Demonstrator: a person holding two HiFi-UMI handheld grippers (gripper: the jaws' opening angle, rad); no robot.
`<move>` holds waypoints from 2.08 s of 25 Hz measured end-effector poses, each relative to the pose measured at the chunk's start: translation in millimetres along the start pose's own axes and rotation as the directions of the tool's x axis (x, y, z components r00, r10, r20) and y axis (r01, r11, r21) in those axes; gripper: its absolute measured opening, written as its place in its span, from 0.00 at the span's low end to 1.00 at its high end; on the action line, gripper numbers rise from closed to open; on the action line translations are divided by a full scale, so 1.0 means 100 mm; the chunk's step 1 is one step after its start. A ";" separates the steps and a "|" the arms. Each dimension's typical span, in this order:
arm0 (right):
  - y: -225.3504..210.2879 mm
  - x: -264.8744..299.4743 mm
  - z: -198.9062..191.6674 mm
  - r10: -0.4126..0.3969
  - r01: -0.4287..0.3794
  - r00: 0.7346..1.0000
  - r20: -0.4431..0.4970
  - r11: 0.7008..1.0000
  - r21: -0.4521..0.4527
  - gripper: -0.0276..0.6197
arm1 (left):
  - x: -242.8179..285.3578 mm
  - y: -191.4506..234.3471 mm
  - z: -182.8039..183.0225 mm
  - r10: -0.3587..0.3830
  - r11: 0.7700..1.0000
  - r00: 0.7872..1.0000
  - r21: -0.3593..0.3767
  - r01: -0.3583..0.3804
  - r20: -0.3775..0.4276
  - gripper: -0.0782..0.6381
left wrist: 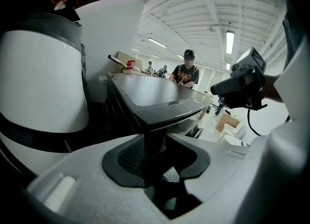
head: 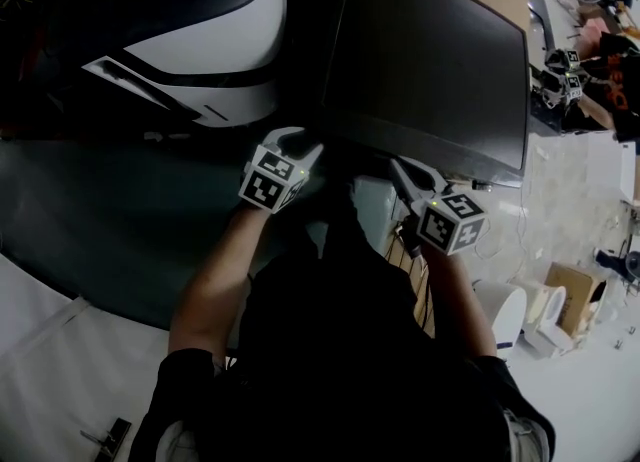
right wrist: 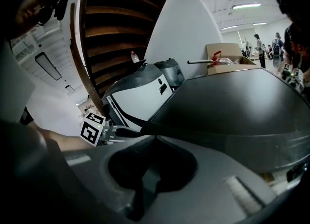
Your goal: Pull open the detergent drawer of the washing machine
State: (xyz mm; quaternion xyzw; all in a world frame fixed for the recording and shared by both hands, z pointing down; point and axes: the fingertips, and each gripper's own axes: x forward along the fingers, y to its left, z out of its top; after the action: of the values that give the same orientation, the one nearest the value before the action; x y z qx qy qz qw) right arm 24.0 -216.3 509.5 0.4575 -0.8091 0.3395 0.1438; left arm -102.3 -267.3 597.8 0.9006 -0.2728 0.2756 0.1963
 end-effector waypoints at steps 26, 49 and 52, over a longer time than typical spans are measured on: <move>-0.01 0.04 0.05 0.019 -0.020 0.999 -0.046 0.999 -0.026 0.05 | 0.00 0.04 0.02 0.075 0.982 0.997 0.176 -0.069 -0.027 0.20; -0.19 -0.26 -0.13 0.005 -0.005 1.000 -0.030 1.000 0.009 0.05 | 0.01 -0.01 0.01 0.117 0.959 0.990 0.269 -0.094 -0.072 0.18; -0.21 -0.30 -0.15 0.001 0.000 1.000 -0.027 1.000 0.018 0.05 | 0.00 -0.02 0.01 0.117 0.962 0.991 0.255 -0.096 -0.067 0.18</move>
State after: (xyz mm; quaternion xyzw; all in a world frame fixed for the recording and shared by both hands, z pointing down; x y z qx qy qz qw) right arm 56.8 -194.4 512.7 0.4540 -0.8042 0.3529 0.1503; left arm -100.8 -266.2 596.7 0.8903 -0.2755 0.3543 0.0766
